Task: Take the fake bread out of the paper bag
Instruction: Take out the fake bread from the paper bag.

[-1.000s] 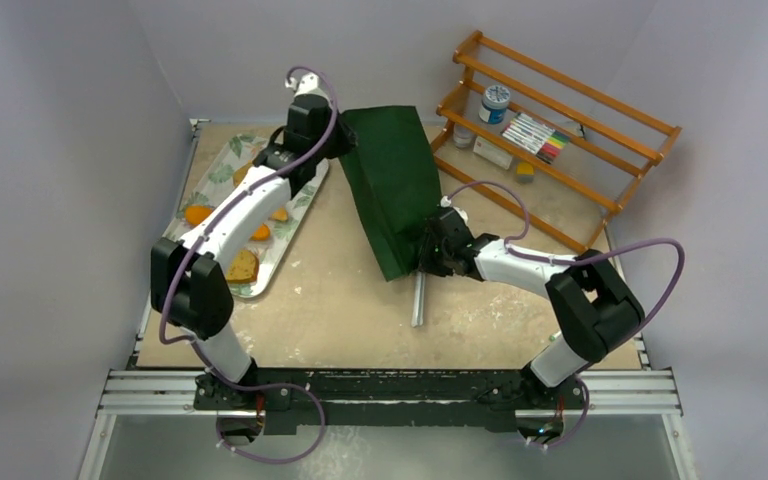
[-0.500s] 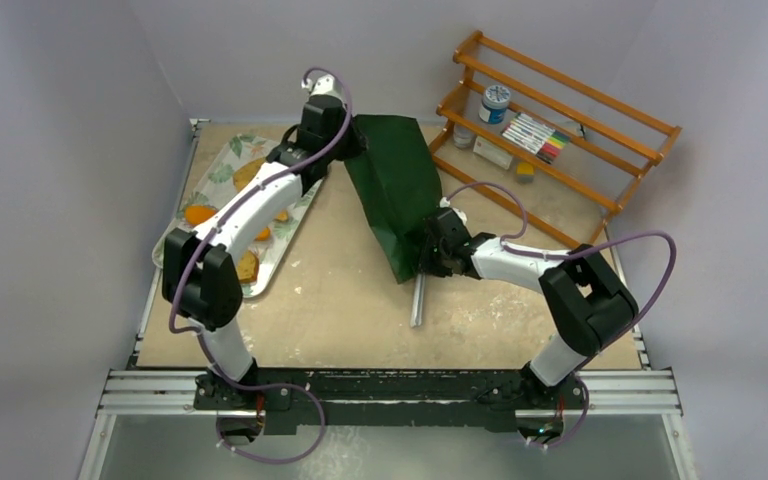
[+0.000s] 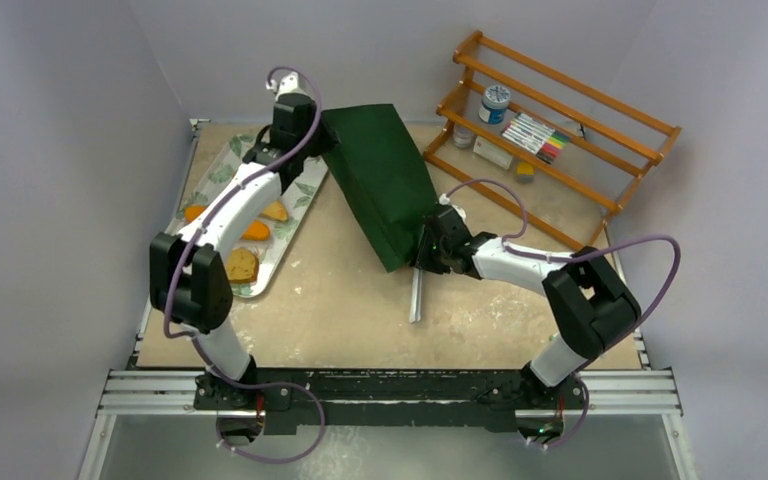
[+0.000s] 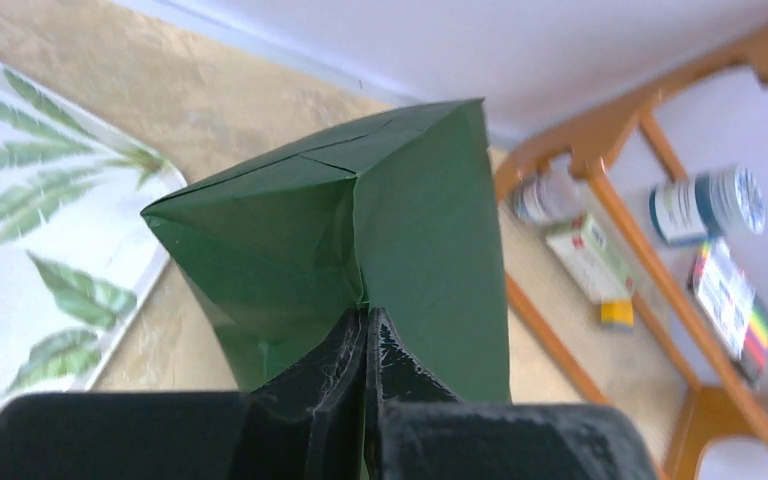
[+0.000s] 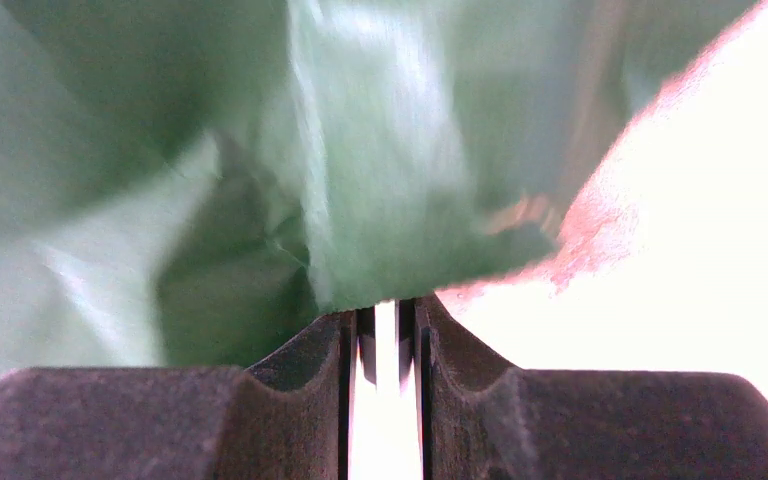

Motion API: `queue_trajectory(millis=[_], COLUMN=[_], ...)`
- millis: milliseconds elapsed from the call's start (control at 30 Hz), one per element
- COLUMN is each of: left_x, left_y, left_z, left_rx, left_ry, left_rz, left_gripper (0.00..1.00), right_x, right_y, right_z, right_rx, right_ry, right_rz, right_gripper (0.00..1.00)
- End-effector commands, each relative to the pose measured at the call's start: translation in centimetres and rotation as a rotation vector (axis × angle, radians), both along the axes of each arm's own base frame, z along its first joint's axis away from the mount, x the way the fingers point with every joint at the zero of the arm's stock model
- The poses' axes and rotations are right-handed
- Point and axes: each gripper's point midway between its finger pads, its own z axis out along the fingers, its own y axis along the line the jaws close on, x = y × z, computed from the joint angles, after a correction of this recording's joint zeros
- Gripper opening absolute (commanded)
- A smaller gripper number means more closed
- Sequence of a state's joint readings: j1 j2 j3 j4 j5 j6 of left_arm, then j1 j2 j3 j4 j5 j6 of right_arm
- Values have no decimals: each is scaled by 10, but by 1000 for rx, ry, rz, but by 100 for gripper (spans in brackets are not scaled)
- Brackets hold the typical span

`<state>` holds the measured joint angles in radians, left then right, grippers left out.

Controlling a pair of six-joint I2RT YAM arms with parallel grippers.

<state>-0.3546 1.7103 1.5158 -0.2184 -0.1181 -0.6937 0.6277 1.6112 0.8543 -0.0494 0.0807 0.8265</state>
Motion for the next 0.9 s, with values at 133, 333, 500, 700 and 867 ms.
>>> queue_trajectory(millis=[133, 333, 500, 700, 867], left_x=[87, 115, 107, 100, 97], left_y=[13, -2, 0, 4, 9], left_z=[-6, -18, -38, -58, -64], left_rx=[-213, -267, -268, -290, -329], left_ry=[-40, 14, 29, 31, 12], left_rz=[28, -45, -44, -55, -50], left_gripper=[0, 0, 0, 0, 0], right_x=[16, 17, 4, -14, -25], right_y=[5, 3, -6, -17, -28], right_z=[53, 64, 56, 52, 53], right_rx=[102, 109, 94, 50, 19], right_ry=[-124, -151, -135, -92, -75], right_rz=[-56, -61, -60, -26, -18], right_gripper=[22, 22, 22, 24, 33])
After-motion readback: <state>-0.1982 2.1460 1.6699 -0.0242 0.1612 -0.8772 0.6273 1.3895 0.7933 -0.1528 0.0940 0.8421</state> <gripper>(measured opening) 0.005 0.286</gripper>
